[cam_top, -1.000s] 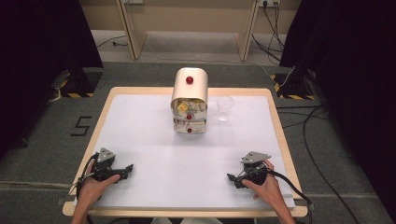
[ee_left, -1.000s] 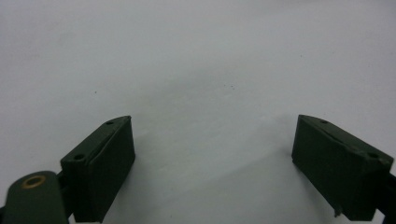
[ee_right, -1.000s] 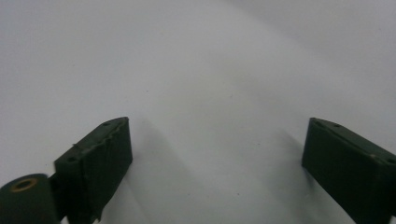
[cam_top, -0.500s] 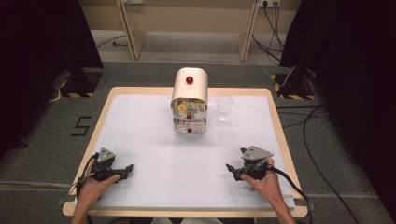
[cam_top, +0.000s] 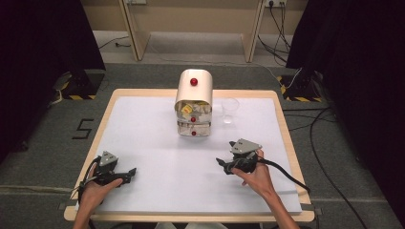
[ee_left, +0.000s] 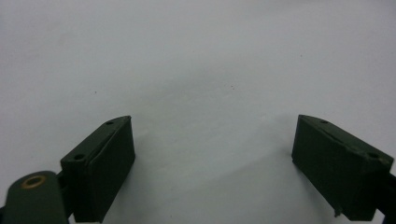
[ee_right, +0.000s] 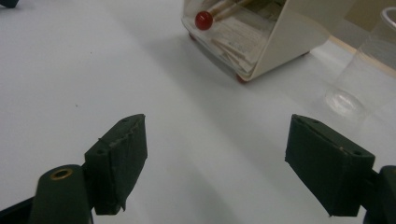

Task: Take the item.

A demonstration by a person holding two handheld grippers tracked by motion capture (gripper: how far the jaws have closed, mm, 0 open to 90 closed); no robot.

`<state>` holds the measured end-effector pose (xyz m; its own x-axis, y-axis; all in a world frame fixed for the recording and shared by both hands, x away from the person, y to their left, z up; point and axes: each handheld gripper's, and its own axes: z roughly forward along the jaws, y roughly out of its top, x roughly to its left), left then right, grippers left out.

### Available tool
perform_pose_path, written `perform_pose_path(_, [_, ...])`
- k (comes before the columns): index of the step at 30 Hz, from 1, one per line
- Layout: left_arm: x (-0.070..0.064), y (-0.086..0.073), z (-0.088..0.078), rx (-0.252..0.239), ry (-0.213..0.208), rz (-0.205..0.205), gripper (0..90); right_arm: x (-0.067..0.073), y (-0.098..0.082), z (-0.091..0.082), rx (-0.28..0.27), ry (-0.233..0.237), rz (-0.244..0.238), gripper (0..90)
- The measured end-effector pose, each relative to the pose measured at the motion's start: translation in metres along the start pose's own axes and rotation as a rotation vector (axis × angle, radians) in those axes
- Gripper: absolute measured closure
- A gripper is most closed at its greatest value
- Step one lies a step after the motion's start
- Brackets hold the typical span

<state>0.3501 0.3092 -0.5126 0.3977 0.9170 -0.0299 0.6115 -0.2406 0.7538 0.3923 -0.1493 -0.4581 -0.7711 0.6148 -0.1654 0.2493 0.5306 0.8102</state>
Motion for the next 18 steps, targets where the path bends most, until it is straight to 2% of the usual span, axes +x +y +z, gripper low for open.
perform_pose_path(13, [0.0, 0.0, 0.0, 0.0, -0.001, 0.0, 12.0, -0.004, 0.032, 0.017, -0.066, 0.039, 0.006, 23.7])
perform_pose_path(18, [0.0, 0.0, 0.0, 0.0, -0.001, 0.0, 12.0, -0.003, 0.047, 0.02, -0.095, 0.042, -0.025, 23.9])
